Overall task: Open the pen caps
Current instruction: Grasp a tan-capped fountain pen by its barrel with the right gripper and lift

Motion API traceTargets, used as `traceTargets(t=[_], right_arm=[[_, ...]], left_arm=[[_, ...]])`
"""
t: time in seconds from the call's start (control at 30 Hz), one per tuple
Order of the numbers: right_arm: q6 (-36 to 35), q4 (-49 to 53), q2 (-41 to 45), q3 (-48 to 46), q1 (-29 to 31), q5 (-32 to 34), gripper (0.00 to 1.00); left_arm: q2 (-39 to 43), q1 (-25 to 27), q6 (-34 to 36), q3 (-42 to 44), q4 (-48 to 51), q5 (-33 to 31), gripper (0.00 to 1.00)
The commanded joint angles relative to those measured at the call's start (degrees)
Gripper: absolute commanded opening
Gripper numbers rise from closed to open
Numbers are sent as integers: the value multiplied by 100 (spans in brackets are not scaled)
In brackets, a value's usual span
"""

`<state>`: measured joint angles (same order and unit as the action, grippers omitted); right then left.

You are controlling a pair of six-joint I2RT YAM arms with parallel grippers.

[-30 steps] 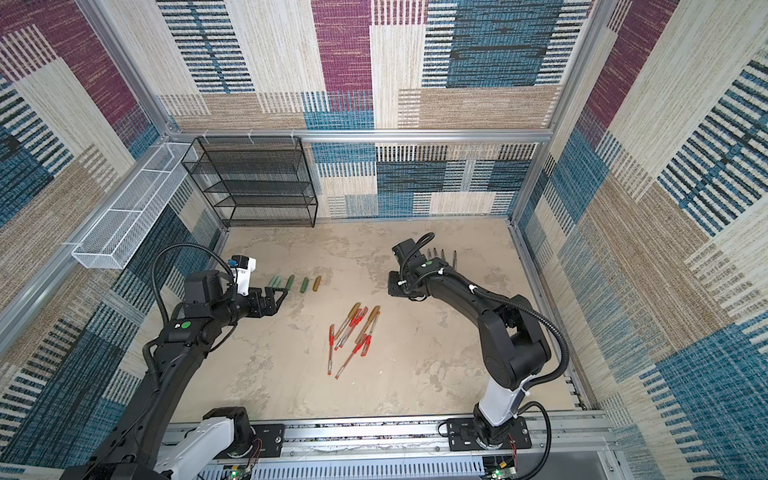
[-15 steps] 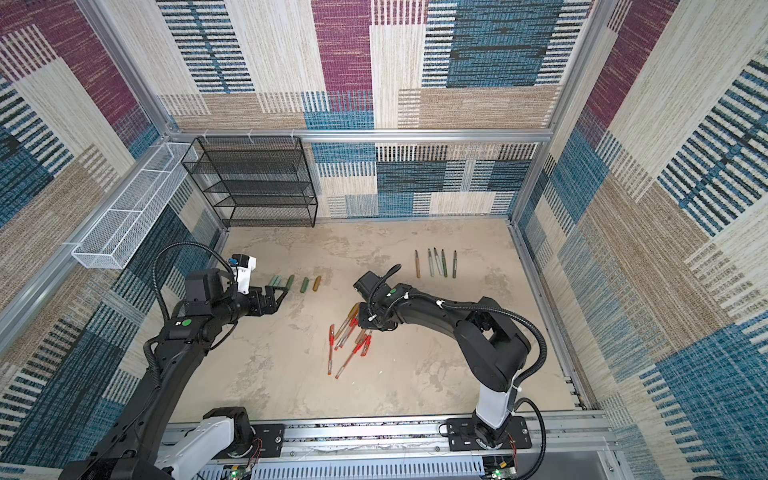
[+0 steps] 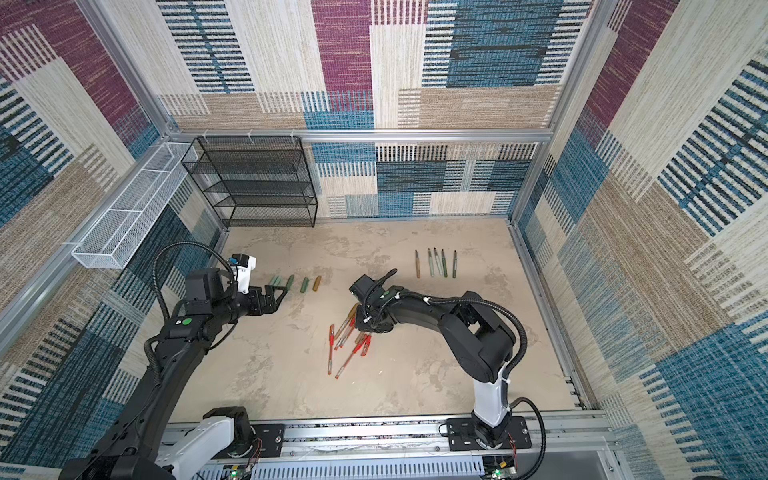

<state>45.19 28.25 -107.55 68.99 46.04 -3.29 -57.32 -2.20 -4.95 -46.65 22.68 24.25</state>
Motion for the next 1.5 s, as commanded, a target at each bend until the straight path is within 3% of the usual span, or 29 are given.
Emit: traceTargets(t=[0.0, 0.6, 0.93, 1.17, 1.37, 1.47], right_arm=[[85, -134, -2, -10, 9, 57, 30], [-170, 599, -658, 652, 23, 520, 16], [-264, 337, -192, 920, 18, 669, 12], [-477, -335, 423, 725, 22, 536, 11], [-738, -1755, 955, 205, 63, -207, 10], [-911, -2262, 1141, 104, 208, -346, 8]], left_arm=[[22, -9, -7, -6, -119, -5, 94], [49, -9, 38, 40, -138, -12, 94], [48, -3, -56, -61, -96, 122, 94], [39, 10, -402, 30, -355, 1293, 89], [17, 68, -1375, 365, -1090, 2310, 88], [-38, 116, -1769, 427, -1326, 2523, 86]])
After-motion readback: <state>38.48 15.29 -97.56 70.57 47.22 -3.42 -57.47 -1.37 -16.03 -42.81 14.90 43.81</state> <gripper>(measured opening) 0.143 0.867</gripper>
